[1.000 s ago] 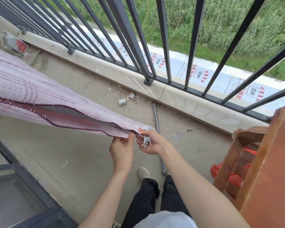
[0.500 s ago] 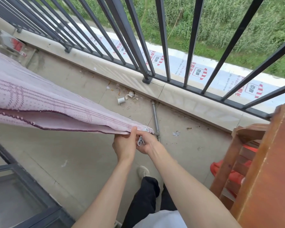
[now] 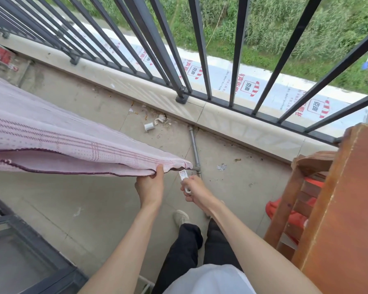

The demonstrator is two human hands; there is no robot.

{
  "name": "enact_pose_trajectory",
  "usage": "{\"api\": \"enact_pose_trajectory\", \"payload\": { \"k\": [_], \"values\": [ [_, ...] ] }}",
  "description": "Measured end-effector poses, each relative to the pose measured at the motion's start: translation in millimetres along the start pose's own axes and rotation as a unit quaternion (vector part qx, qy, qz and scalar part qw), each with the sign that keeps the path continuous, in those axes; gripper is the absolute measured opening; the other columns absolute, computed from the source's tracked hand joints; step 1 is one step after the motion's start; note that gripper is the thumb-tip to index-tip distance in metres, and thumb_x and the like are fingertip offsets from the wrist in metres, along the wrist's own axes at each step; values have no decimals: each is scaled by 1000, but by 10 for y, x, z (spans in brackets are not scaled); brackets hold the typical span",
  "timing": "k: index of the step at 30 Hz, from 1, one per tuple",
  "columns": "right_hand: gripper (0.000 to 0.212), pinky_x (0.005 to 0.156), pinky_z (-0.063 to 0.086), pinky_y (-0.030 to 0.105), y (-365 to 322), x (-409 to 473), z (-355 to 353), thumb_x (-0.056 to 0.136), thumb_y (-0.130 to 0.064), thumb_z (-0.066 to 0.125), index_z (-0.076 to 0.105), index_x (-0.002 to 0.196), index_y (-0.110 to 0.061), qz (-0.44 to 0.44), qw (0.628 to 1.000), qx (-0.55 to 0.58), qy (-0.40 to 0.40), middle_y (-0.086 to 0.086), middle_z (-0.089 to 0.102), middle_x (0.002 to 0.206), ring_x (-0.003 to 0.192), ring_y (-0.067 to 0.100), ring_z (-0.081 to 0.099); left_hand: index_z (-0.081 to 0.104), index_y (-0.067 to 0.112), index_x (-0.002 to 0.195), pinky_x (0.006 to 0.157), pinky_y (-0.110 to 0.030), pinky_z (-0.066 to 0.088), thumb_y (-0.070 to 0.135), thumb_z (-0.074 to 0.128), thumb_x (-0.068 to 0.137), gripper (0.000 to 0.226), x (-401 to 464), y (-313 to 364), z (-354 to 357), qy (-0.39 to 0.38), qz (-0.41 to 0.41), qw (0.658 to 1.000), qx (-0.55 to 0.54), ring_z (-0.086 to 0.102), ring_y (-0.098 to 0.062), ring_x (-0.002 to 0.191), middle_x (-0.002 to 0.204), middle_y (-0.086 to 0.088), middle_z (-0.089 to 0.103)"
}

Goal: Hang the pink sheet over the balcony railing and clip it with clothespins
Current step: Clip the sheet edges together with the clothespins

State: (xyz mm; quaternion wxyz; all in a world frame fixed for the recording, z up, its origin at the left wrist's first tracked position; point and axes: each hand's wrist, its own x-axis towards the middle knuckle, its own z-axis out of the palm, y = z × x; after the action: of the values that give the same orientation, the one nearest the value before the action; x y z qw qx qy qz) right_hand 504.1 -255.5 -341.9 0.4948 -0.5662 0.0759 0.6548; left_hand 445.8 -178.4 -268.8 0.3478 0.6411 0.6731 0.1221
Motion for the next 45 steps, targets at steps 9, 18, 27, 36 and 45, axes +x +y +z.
{"api": "enact_pose_trajectory", "payload": {
  "k": [9,18,27,36,45],
  "values": [
    [20,44,35,16,-9,-221,-87,86,-16,62,55,103,-9,-105,993,-56,10,9,65,87,53,5,60,63,9,106,93,-31,41,19,56,86,24,22,-6,-18,-23,-19,999,-34,57,-24,109,114,-8,66],
    [22,51,49,15,53,-267,-115,89,-24,60,61,97,-3,35,983,158,-83,11,69,74,51,7,59,61,15,93,89,-29,41,18,57,85,9,31,-40,-46,-47,-24,995,-79,57,-18,98,98,0,64],
    [22,50,49,12,33,-233,-19,92,-25,55,60,89,-3,24,979,164,-116,5,70,62,48,6,61,63,9,108,87,-22,36,18,58,87,24,59,-96,-36,-58,-14,994,-91,55,-13,102,106,1,62],
    [25,50,48,13,5,-156,13,92,-27,55,61,89,-3,11,981,161,-111,4,70,61,48,6,59,62,17,101,89,-24,35,17,56,88,15,86,-131,-42,-77,17,994,-75,55,-15,105,107,2,63],
    [26,51,47,13,-8,-92,46,92,-28,55,62,85,-4,-14,983,159,-89,3,69,58,46,5,57,54,8,119,100,-27,35,16,56,88,33,76,-119,-47,-83,45,994,-60,50,-15,117,125,0,58]
  ]
}}
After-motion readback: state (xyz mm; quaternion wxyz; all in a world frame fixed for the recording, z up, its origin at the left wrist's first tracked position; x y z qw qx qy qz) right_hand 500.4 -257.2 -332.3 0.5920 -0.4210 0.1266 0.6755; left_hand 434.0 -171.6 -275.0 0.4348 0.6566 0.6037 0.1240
